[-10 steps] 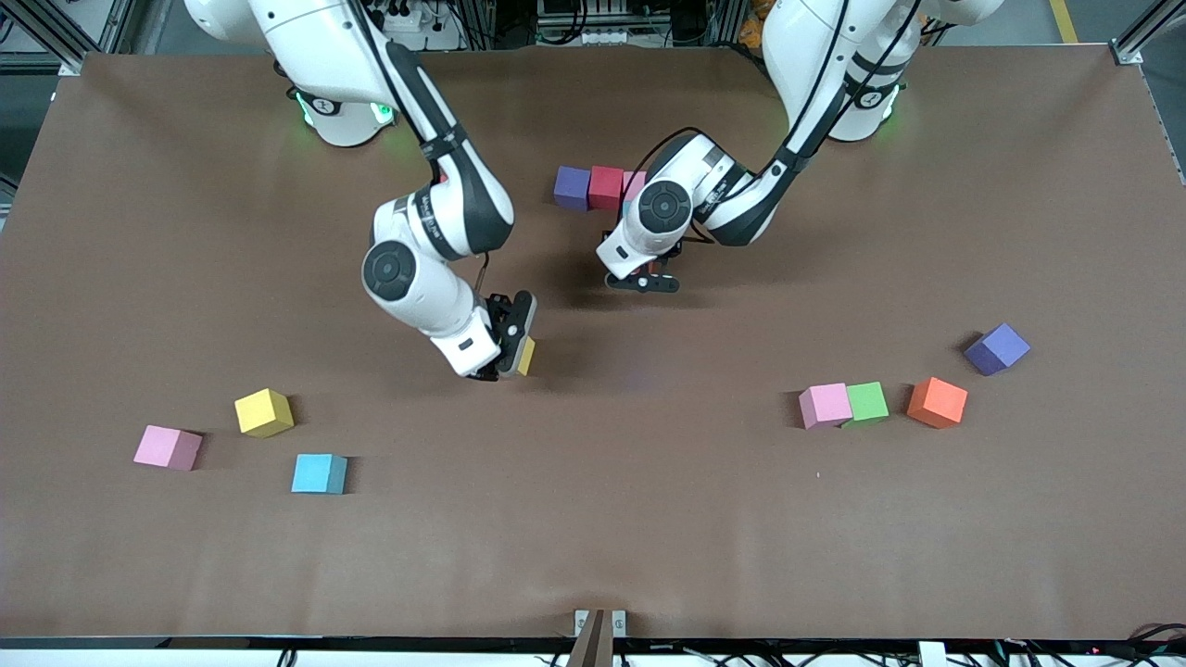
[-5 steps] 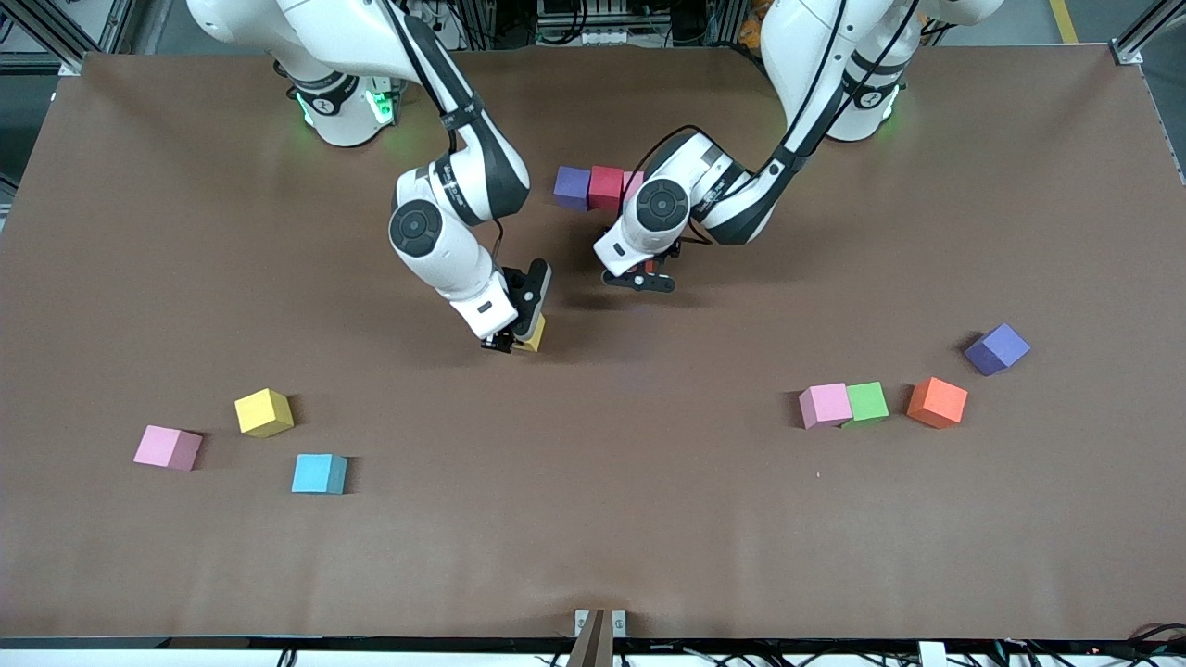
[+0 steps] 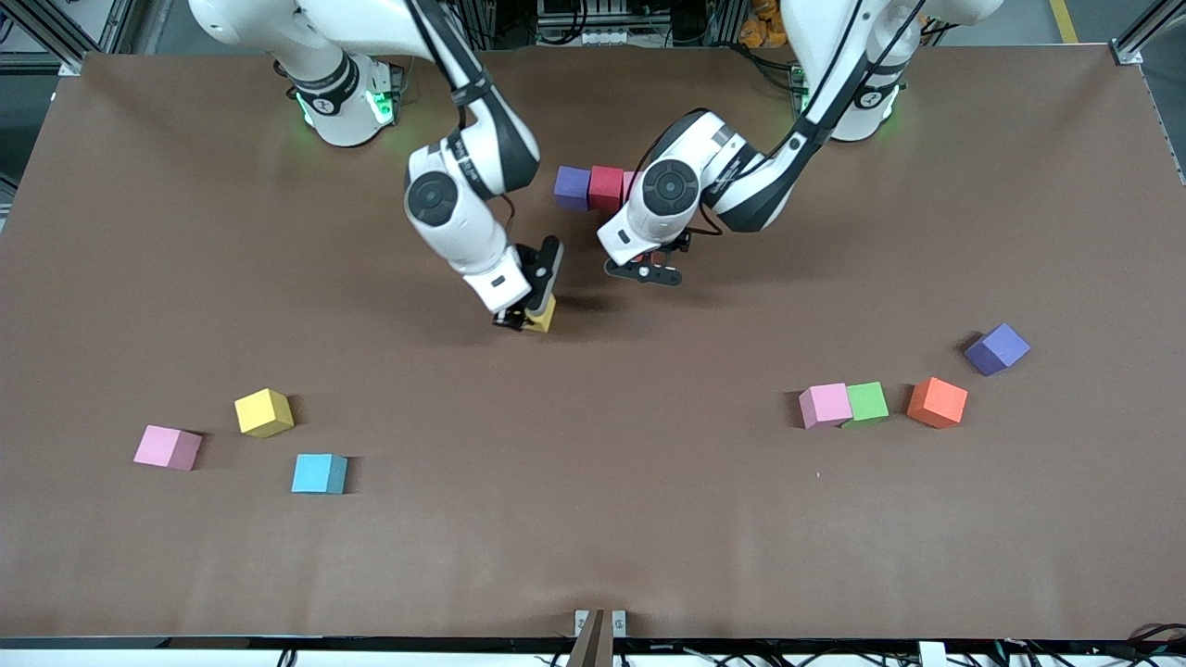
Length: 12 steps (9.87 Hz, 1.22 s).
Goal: Form number 2 with 11 blocks
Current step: 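Place the orange cube on the cyan cube while the right gripper brings yellow, then lower the yellow cube beside the stack while the left gripper moves away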
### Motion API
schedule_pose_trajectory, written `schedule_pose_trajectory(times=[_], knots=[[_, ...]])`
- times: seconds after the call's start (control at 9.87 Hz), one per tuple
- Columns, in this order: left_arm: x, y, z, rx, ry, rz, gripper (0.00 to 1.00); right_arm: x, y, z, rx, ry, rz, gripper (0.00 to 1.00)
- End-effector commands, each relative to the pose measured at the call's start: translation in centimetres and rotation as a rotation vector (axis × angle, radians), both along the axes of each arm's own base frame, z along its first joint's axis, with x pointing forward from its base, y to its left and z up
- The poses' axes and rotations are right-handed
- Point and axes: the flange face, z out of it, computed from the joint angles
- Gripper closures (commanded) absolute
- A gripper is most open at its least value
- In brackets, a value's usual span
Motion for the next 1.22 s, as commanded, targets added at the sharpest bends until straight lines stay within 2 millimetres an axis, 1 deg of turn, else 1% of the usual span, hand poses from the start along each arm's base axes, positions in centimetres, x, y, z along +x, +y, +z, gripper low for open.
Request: schedule_pose_trajectory(times=[0.0,0.1,0.2,0.3,0.41,0.61,0.71,0.81,1.01,1.11], knots=[[1.7,2.8,5.2,0.006,-0.037,0.005,0.0,-3.0,2.2,0.1,0.02,-0.015,-0.037,0.86],[2.7,4.4,7.5,0.001,-0.05,0.01,0.0,-4.0,3.2,-0.2,0.021,-0.02,-0.039,0.87],[4.2,6.5,9.6,0.001,-0.052,0.069,0.0,-5.1,4.3,-0.6,0.019,-0.022,-0.037,0.87],[4.9,7.9,11.3,0.003,-0.063,0.098,0.0,-5.8,5.0,-1.1,0.018,-0.036,-0.029,0.87],[6.3,10.1,12.1,0.002,-0.072,0.138,0.0,-6.8,5.9,-1.5,0.014,-0.04,-0.007,0.87],[8.6,13.6,14.1,-0.005,-0.103,0.23,0.0,-8.1,7.0,-1.8,0.014,-0.049,0.021,0.87],[9.6,15.3,14.8,-0.012,-0.117,0.248,0.0,-8.4,7.3,-2.5,0.007,-0.058,0.026,0.87],[10.6,17.4,15.0,-0.016,-0.11,0.285,0.0,-9.0,7.7,-3.4,0.0,-0.065,0.025,0.87],[12.6,21.6,14.4,-0.036,-0.088,0.299,0.0,-10.2,8.6,-4.1,-0.008,-0.059,0.023,0.87],[13.5,22.7,14.2,-0.039,-0.088,0.311,0.0,-10.6,8.9,-4.2,-0.007,-0.057,0.02,0.88]])
